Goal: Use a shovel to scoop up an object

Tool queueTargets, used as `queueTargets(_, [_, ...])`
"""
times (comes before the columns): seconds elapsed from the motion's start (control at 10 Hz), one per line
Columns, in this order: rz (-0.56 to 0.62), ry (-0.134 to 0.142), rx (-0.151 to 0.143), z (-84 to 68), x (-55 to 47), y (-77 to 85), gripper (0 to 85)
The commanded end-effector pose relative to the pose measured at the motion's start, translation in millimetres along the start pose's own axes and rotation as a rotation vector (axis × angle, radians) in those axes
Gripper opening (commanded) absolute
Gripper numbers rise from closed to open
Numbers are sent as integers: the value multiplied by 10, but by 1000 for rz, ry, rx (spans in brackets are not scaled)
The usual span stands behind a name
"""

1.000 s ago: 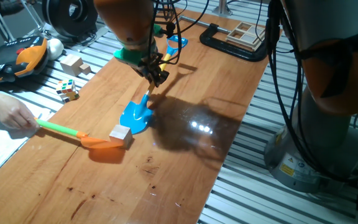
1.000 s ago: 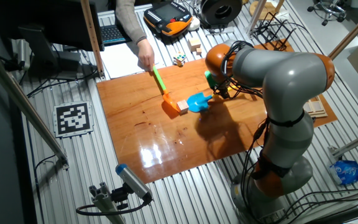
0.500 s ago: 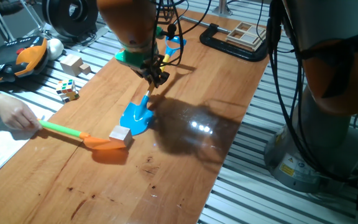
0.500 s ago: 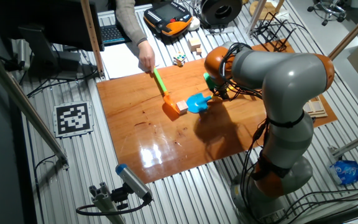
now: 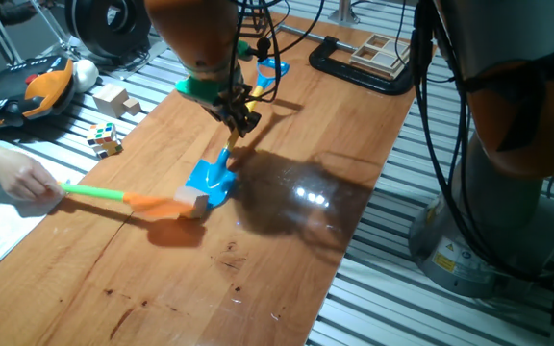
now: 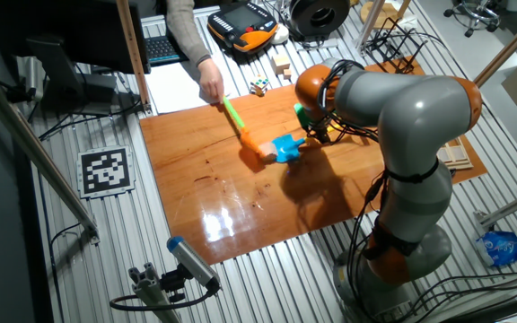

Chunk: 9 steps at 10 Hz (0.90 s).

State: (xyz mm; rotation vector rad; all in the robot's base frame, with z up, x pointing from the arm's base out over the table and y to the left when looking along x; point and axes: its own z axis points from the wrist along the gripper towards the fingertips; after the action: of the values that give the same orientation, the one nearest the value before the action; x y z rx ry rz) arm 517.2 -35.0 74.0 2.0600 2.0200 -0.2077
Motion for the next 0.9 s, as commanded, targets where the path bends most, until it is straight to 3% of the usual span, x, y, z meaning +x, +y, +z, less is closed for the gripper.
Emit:
queueTargets(0.0, [-5, 0, -3, 1, -1, 0, 0])
queueTargets(0.6, [1, -1, -19, 16, 4, 2, 0])
queueTargets(0.8, [1, 20, -9, 21, 9, 0, 0])
